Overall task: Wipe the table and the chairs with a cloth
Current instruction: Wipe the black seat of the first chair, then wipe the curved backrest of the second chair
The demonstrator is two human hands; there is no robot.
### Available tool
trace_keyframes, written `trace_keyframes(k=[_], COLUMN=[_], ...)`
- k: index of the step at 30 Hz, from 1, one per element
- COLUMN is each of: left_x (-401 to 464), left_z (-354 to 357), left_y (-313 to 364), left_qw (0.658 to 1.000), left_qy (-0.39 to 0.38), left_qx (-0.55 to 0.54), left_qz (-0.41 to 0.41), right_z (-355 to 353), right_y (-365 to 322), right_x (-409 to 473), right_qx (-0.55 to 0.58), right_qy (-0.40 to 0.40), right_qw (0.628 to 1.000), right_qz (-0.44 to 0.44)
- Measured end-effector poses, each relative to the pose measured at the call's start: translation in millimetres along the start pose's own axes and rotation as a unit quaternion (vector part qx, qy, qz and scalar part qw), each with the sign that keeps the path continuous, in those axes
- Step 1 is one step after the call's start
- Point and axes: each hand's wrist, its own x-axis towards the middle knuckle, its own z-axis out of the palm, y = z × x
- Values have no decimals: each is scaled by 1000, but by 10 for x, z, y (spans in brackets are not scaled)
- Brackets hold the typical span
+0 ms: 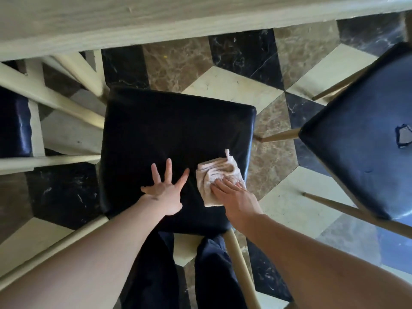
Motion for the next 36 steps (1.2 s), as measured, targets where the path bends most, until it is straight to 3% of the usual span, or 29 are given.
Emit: trace_keyframes(k=[8, 19, 22, 25, 27, 31, 36], left_x=[-240, -53, -38, -156, -246, -625, -1377], left_z=[119, 437, 467, 326, 109, -551, -1235], left_y=[449, 494, 484, 502, 573, 1233, 2847], left_qw=[995, 998, 996, 995, 989, 982, 947], left_qy=[-36, 25, 68, 46, 29, 57, 137], left_qx=[-98, -62, -56, -88, -142, -182, -277], left_qz=[-3, -17, -17, -25, -30, 9, 91], right_z=[-303, -300, -294, -374, -569, -1293, -2150], right_y=[-97, -4, -8, -41, 29, 599, 2005], right_x=[117, 184, 179, 105, 81, -433, -1715], right_qx=[-8, 1, 18, 63, 73, 70, 136], right_qy=[-95, -143, -120, -107, -139, -119, -7], right_qw=[994, 989, 991, 988, 983, 986, 972], right_qz=[61, 48, 61, 93, 99, 93, 190])
